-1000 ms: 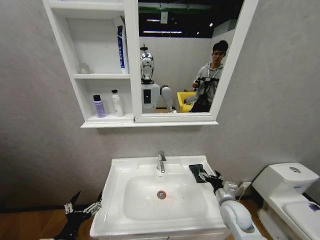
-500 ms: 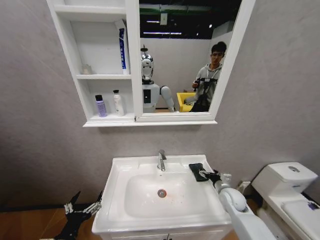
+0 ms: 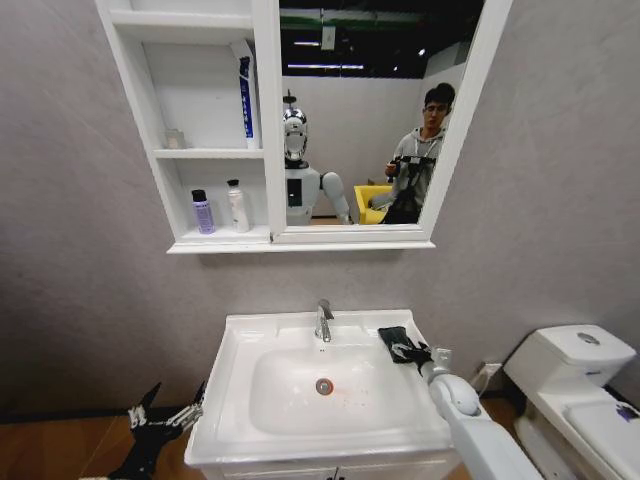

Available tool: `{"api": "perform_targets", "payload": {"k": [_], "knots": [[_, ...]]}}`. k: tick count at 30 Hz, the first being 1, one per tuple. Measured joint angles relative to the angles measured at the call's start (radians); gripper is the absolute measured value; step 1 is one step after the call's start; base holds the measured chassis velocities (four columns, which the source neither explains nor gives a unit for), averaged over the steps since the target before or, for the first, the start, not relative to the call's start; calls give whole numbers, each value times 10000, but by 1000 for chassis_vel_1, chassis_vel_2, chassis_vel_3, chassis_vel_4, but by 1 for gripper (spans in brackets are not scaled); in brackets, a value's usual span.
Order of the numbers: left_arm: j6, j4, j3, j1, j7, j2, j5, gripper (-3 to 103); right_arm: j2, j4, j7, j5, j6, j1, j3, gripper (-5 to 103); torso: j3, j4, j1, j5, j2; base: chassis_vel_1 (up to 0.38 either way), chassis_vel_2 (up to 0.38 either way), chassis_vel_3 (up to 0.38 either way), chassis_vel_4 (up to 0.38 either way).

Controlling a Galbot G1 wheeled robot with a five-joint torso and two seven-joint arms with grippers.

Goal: Move facial cleanser and shampoo from washbasin to cabinet, then wipe washbasin with towel.

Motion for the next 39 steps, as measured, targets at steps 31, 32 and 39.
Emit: {"api": "perform_targets", "payload": {"k": [31,32,39], "knots": [[0,0,1,0,0,0,0,100,-209,2173,490,-441,-273,-858,-415,5,-2,-1,-2,-4,0,0,0,0,0],[1,0,0,0,0,0,0,100,-221,2716,657,-347,-419,-1093,-562,5,-2,1,-2,-3,0,0,0,0,0],[0,0,1,-1,1,0,0,100,112,3459,1092,-552,-660,-1982,-1408,5,-2,0,-2,0,1,0,0,0,0]]}}
